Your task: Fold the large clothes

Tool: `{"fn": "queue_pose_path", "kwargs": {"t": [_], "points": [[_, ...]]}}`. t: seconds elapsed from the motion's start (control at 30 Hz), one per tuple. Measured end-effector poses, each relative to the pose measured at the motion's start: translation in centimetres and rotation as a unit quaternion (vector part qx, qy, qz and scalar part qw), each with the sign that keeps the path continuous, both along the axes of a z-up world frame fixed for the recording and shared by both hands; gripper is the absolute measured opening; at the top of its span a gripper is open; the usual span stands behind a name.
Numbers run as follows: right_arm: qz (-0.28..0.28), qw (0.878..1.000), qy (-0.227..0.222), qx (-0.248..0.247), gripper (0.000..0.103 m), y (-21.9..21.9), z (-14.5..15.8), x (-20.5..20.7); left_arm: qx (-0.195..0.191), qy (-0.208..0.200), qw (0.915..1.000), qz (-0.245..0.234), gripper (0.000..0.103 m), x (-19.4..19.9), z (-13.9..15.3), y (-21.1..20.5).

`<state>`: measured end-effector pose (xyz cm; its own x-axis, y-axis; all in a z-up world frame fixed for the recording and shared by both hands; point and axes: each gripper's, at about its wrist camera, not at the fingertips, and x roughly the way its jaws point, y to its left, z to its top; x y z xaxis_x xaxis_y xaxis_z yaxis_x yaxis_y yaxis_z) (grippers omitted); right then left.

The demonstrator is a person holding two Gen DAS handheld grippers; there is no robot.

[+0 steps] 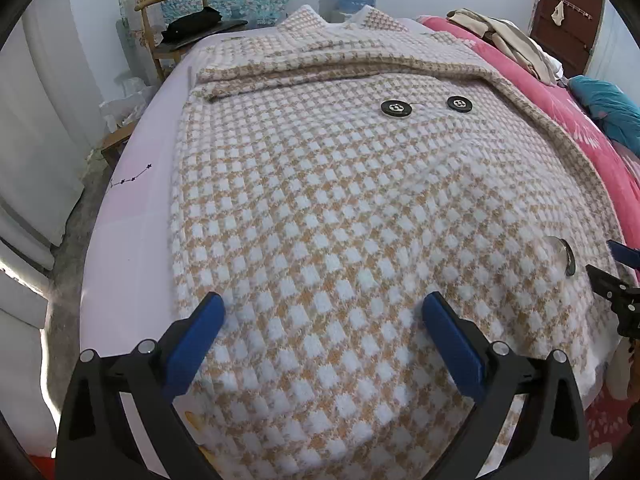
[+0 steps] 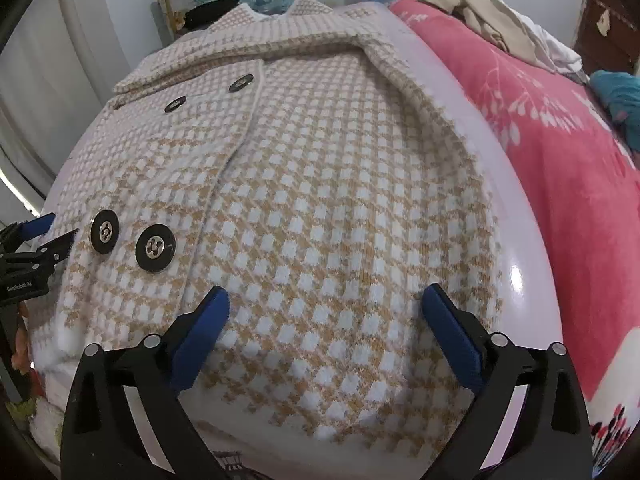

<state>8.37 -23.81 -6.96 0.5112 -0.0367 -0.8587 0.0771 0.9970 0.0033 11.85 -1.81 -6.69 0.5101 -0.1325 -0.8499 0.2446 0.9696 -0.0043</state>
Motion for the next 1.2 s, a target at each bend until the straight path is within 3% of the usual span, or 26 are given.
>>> {"fn": "queue_pose_path", "kwargs": {"t": [1.2], "points": [[-0.012,1.000,0.001,-0.003,0.095,-0.73,-0.09,-0.37,-0.005,-0.013,0.9999,-0.004,0.098,-0.12,-0.13,0.21]]}}
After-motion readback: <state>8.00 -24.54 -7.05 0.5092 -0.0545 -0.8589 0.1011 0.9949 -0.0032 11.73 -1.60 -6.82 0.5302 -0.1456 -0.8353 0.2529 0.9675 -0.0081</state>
